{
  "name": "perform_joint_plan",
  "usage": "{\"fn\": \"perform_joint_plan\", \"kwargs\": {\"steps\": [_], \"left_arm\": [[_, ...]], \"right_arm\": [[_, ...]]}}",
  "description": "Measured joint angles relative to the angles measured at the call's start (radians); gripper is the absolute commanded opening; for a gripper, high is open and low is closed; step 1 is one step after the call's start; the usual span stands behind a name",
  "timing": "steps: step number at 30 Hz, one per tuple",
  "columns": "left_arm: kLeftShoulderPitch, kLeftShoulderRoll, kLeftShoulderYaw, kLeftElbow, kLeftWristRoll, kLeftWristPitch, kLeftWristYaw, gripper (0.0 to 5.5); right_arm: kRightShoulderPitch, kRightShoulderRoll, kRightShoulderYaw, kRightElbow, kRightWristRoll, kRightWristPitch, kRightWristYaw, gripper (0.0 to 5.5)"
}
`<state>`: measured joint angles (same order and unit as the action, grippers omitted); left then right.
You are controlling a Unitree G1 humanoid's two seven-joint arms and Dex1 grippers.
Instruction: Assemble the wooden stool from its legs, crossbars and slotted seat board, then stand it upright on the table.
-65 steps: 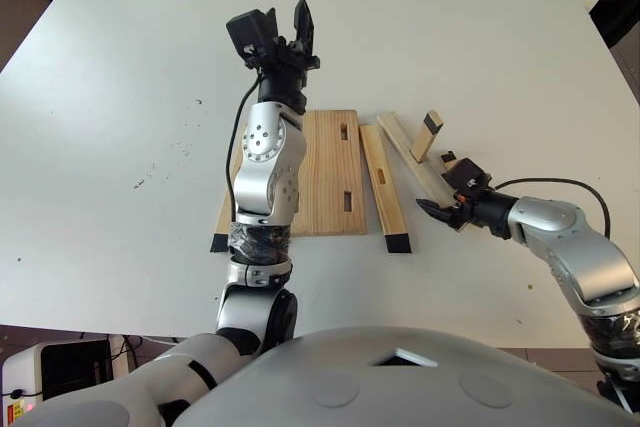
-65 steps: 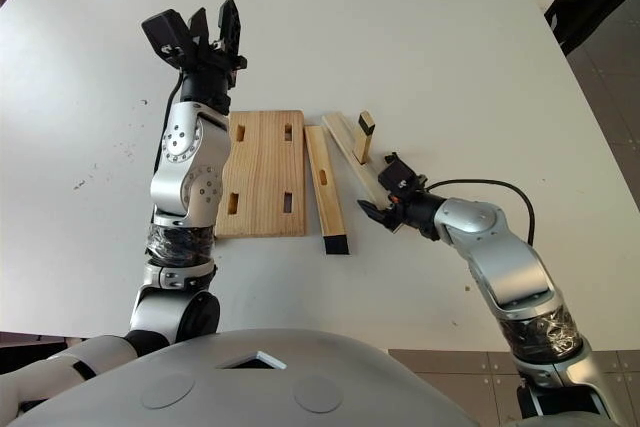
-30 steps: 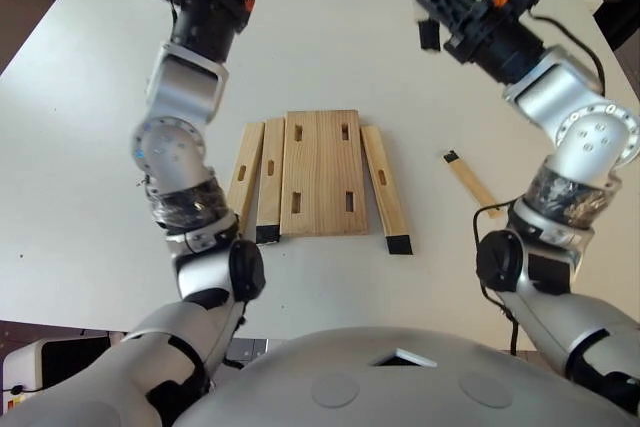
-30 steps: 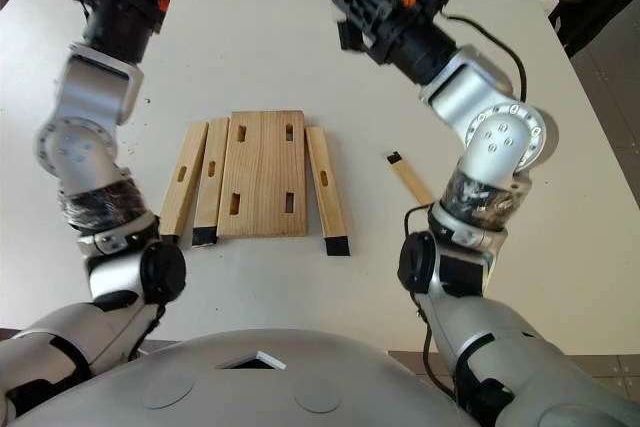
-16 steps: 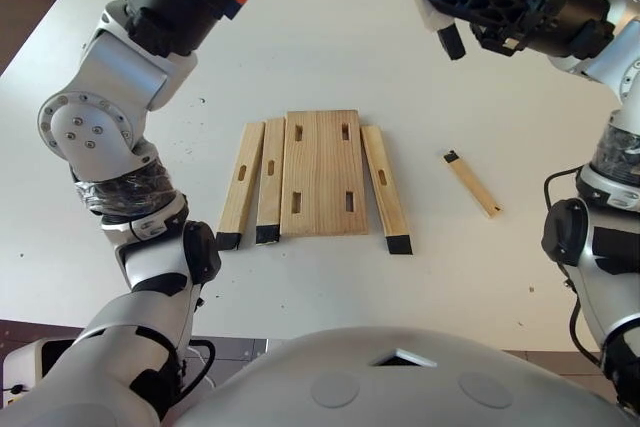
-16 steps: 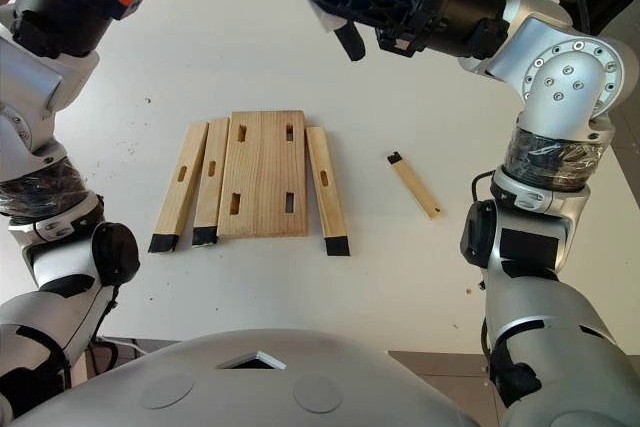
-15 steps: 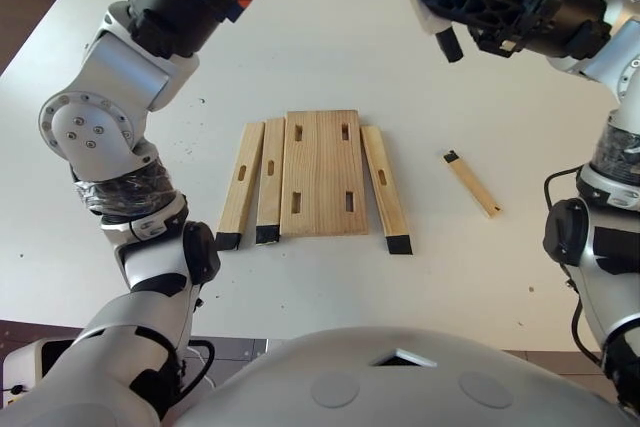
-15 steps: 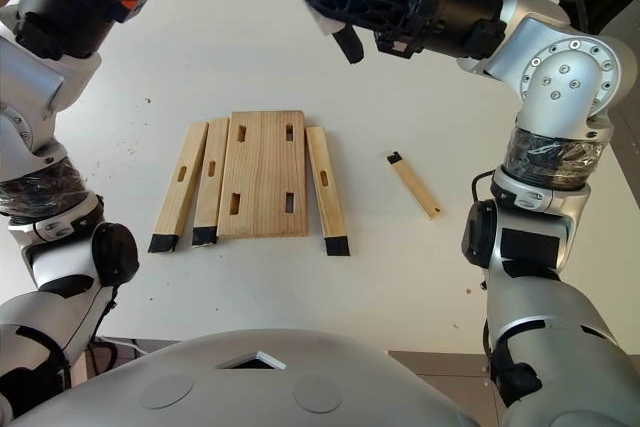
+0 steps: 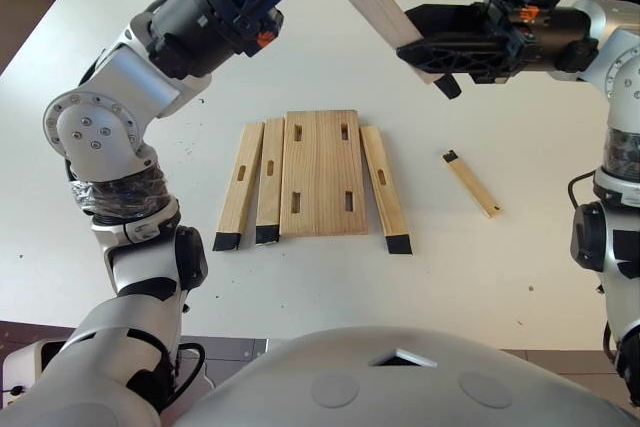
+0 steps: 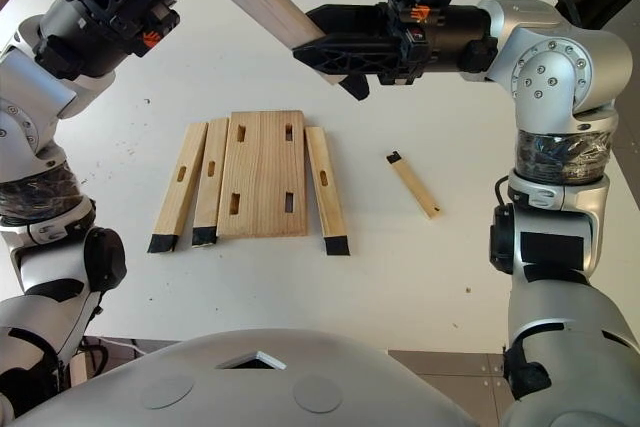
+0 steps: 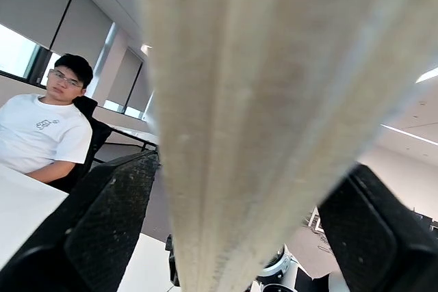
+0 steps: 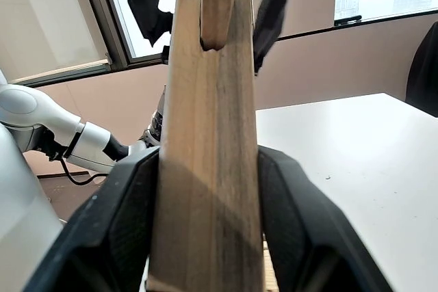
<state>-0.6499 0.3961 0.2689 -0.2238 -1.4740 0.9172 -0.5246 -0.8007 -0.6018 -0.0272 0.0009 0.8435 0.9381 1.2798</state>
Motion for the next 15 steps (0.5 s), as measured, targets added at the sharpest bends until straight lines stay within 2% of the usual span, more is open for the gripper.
{"fn": "perform_joint_plan", "kwargs": {"steps": [7, 15], "left_arm": [[0.014, 0.003, 0.002, -0.011, 0.0, -0.014, -0.015, 2.36], [0.02, 0.018, 0.001, -0.029, 0.012, -0.019, -0.015, 2.26]], "right_arm": [[0.004, -0.01, 0.034, 0.0, -0.037, -0.042, 0.034, 2.06], [0.006, -0.013, 0.038, 0.003, -0.035, -0.047, 0.043, 2.06]]}}
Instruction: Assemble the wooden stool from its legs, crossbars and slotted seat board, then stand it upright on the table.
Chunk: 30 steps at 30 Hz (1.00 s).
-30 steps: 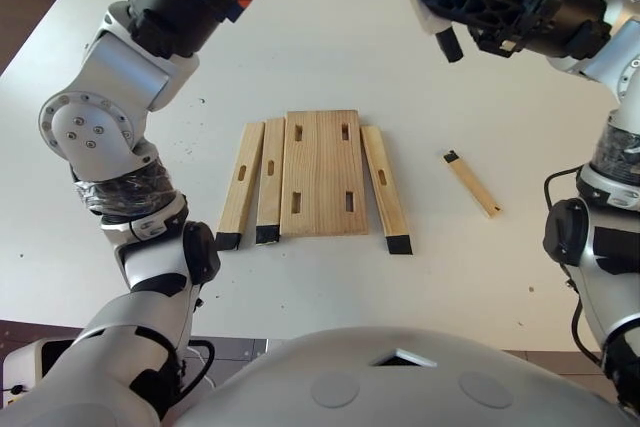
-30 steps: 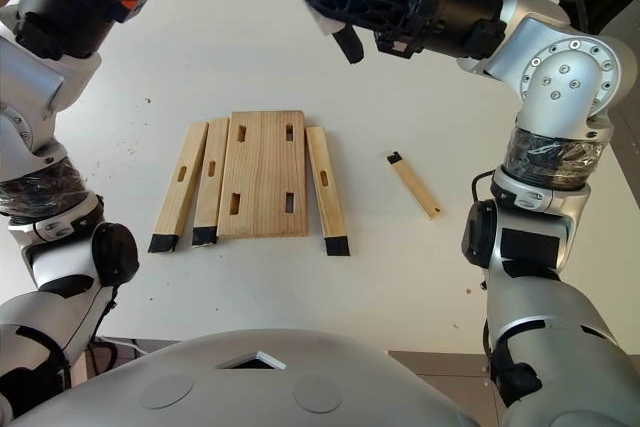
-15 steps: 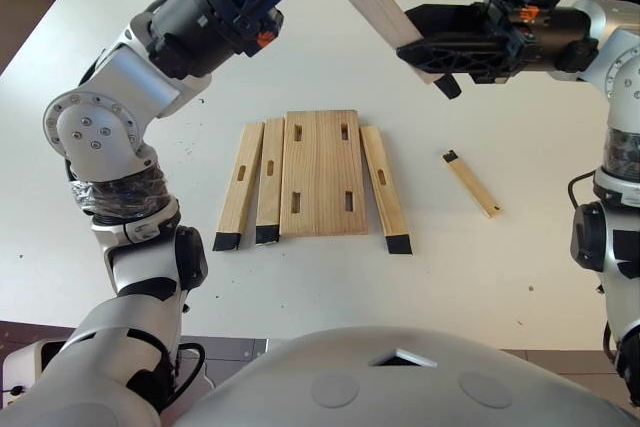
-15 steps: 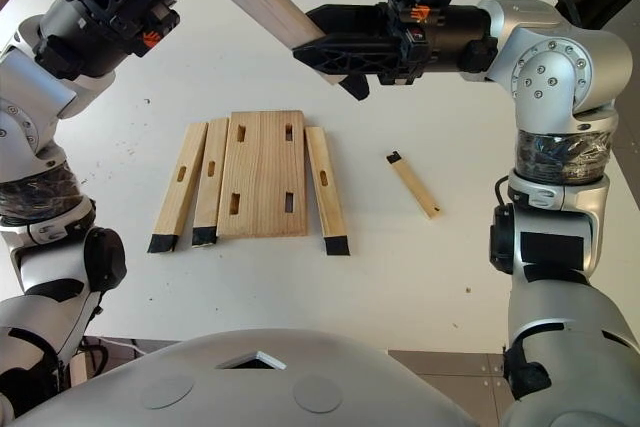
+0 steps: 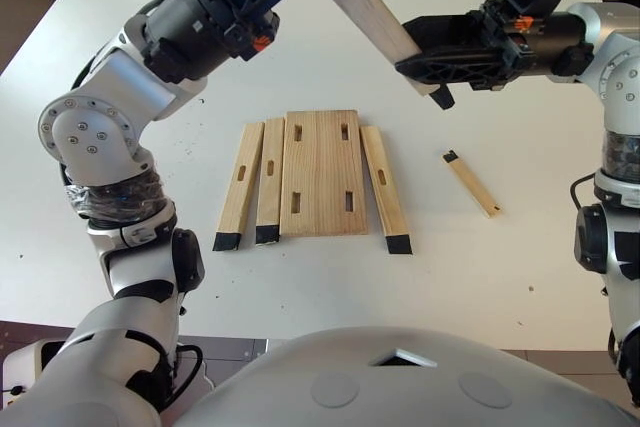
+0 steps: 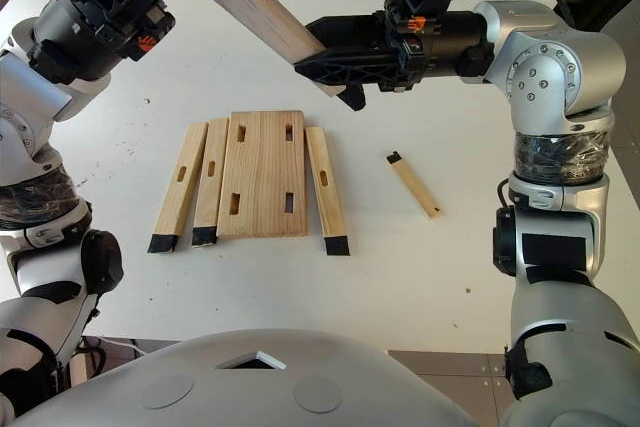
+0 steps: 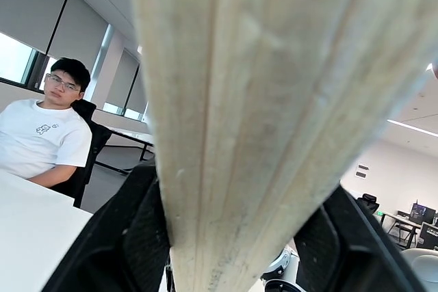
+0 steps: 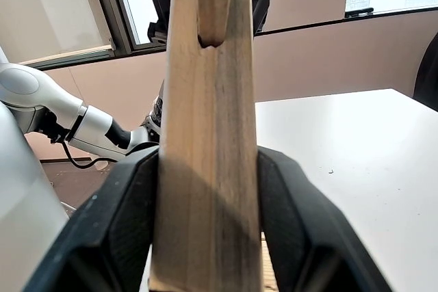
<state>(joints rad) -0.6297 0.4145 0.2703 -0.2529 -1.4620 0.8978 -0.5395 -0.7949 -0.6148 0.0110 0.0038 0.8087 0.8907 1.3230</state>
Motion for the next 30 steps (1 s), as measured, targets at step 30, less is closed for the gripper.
{"fn": "perform_joint_plan", "kwargs": {"steps": [30], "left_arm": [[0.264, 0.558, -0.046, -0.005, 0.518, -0.14, -0.685, 2.03]], "right_arm": [[0.577, -0.064, -0.226, -0.137, -0.261, -0.39, -0.353, 3.19]]}}
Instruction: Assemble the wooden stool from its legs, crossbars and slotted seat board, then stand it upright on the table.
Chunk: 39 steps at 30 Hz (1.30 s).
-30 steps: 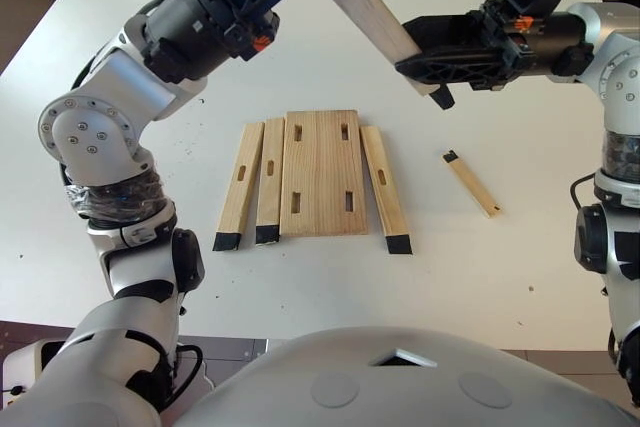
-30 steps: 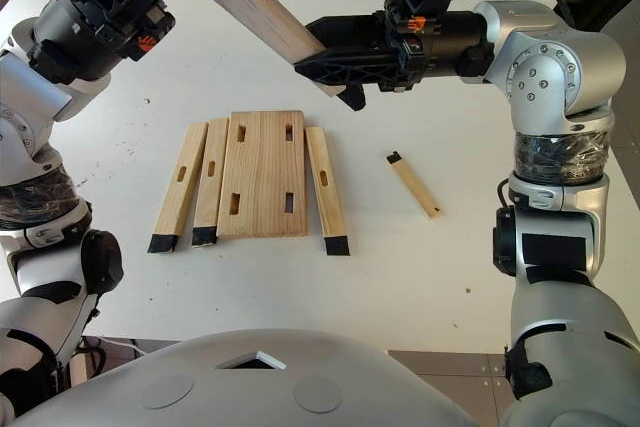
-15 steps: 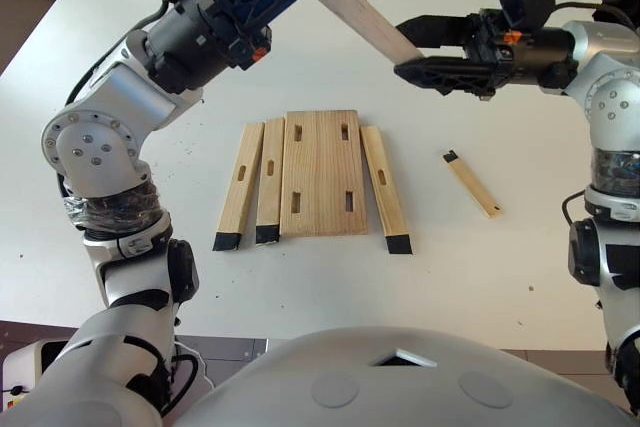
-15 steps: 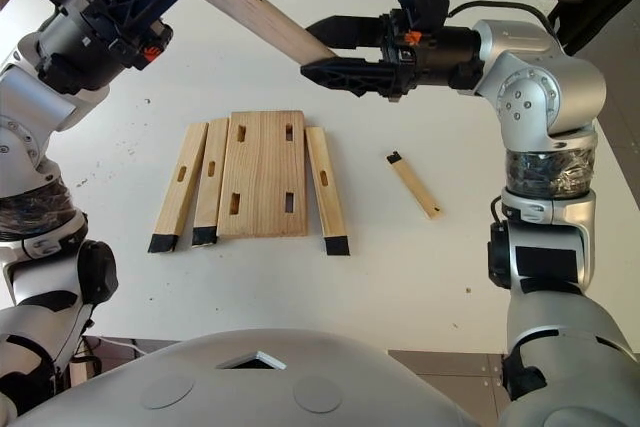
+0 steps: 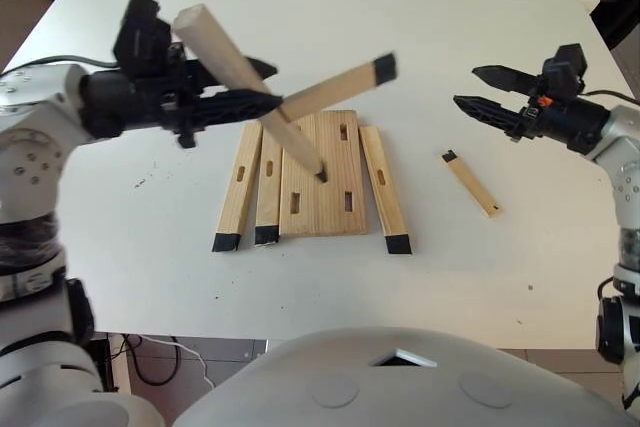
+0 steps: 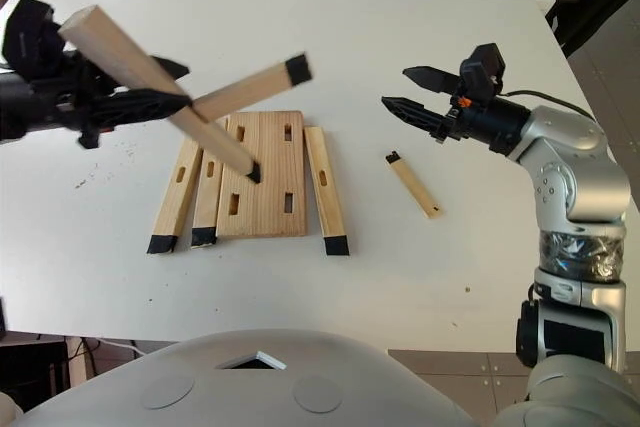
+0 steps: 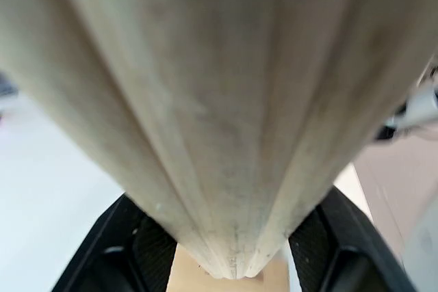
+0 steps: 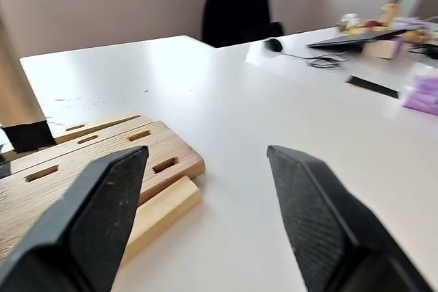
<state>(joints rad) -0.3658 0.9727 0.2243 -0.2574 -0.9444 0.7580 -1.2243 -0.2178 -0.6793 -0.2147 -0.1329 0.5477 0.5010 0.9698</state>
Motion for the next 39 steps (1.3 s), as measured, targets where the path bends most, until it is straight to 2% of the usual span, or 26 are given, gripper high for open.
{"fn": "perform_joint_plan", "kwargs": {"steps": [4, 9, 17, 39], "left_arm": [[0.086, 0.06, 0.012, -0.025, 0.059, -0.052, -0.109, 2.03], [0.13, 0.074, 0.007, -0.061, 0.068, -0.074, -0.151, 2.03], [0.143, -0.004, -0.085, -0.071, 0.155, -0.155, -0.134, 2.03], [0.057, -0.036, -0.18, 0.056, 0.274, -0.312, -0.188, 2.03]], "right_arm": [[0.023, -0.002, -0.057, -0.028, 0.006, 0.001, -0.036, 3.19], [0.027, -0.009, -0.066, -0.033, 0.007, 0.002, -0.047, 3.19], [-0.018, -0.009, -0.027, 0.001, 0.002, 0.001, -0.039, 3.19], [-0.031, 0.002, 0.028, 0.03, -0.001, -0.002, -0.026, 3.19]]}}
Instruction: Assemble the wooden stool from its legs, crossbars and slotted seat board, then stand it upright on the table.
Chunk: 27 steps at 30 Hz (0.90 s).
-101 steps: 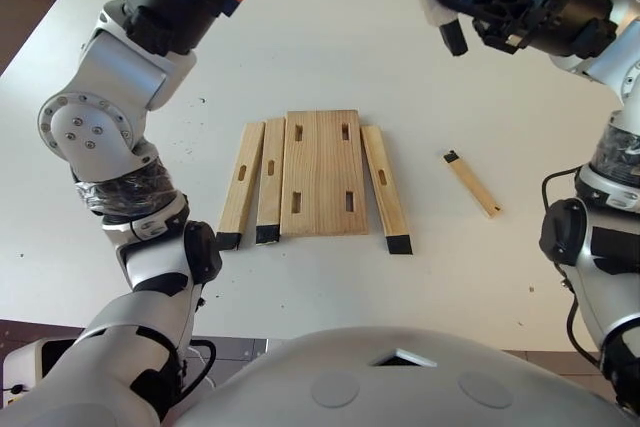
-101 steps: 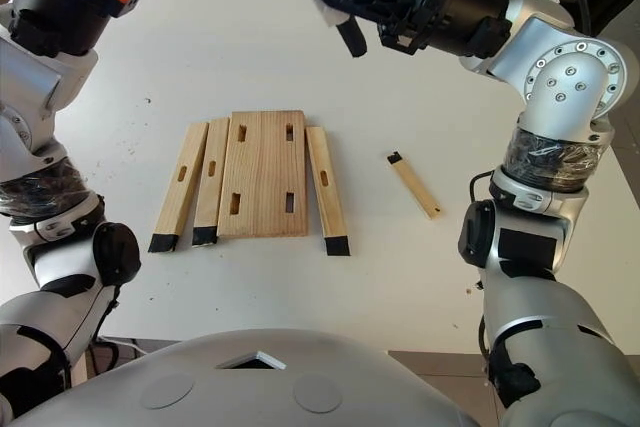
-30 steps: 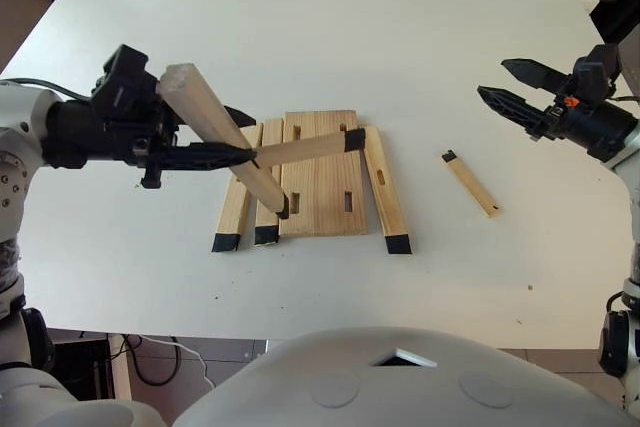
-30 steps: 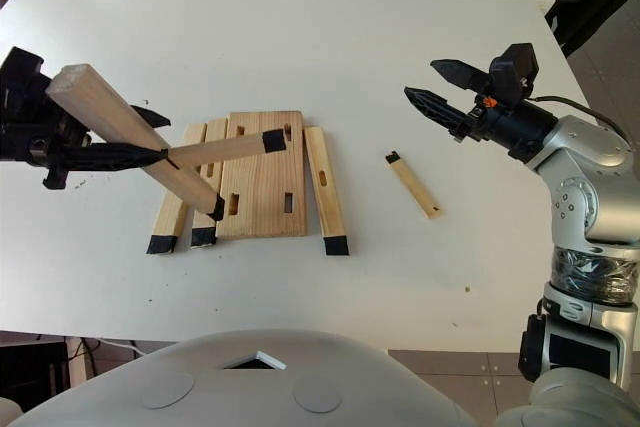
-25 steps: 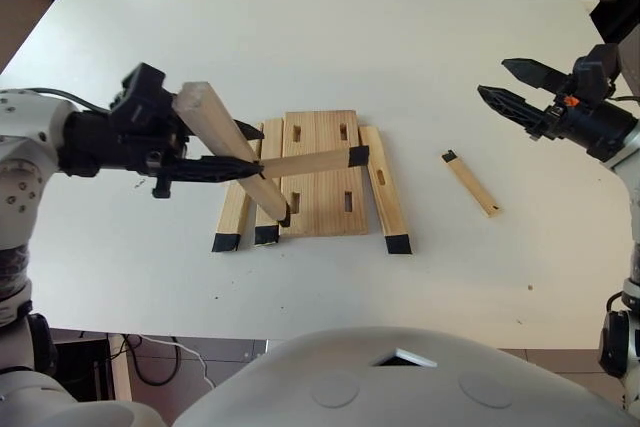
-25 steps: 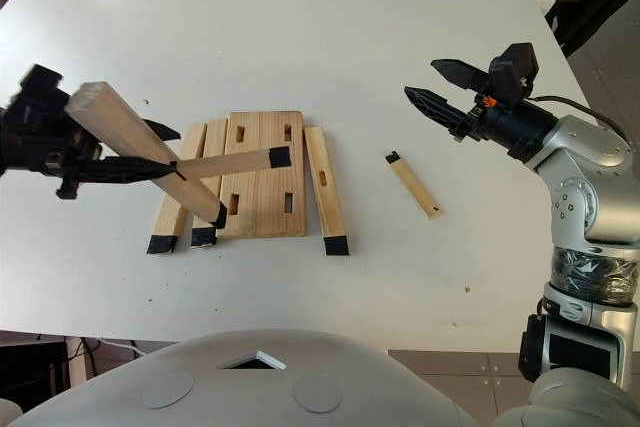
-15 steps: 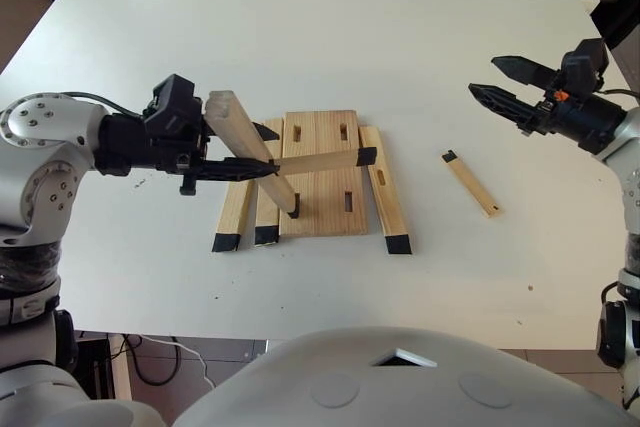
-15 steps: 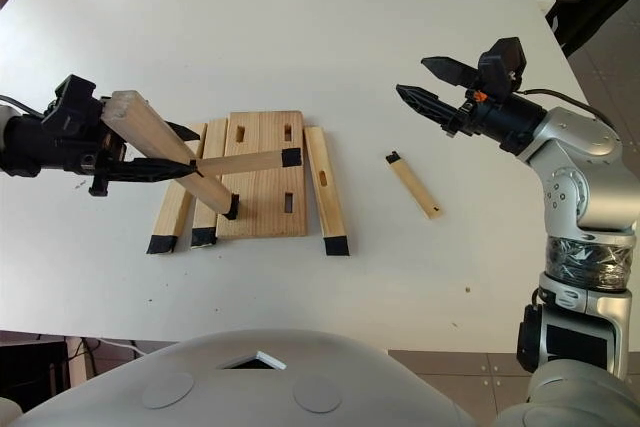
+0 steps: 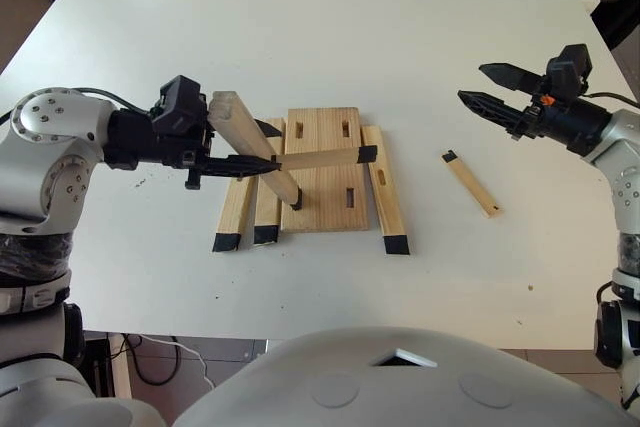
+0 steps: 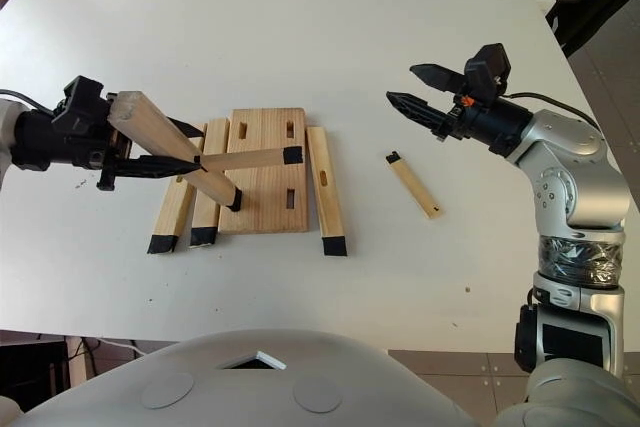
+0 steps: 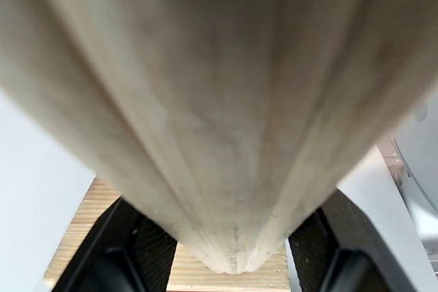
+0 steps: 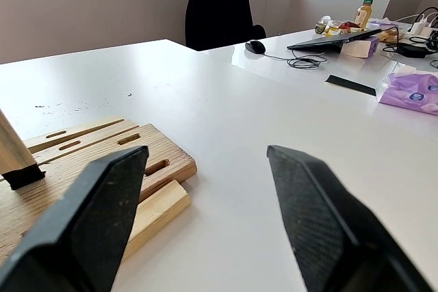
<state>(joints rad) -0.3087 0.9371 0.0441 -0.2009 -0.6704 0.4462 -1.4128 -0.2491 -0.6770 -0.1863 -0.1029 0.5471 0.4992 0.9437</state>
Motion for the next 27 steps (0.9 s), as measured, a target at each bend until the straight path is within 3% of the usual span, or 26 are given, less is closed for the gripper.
{"fn": "perform_joint_plan", "kwargs": {"steps": [9, 27], "left_arm": [[-0.071, -0.01, -0.05, 0.102, 0.061, -0.036, -0.037, 2.03], [0.095, -0.003, -0.041, -0.026, 0.049, -0.179, 0.031, 2.03]], "right_arm": [[0.001, 0.018, 0.027, -0.005, 0.0, -0.001, -0.008, 3.19], [0.009, 0.059, 0.065, -0.046, 0.002, 0.012, -0.031, 3.19]]}}
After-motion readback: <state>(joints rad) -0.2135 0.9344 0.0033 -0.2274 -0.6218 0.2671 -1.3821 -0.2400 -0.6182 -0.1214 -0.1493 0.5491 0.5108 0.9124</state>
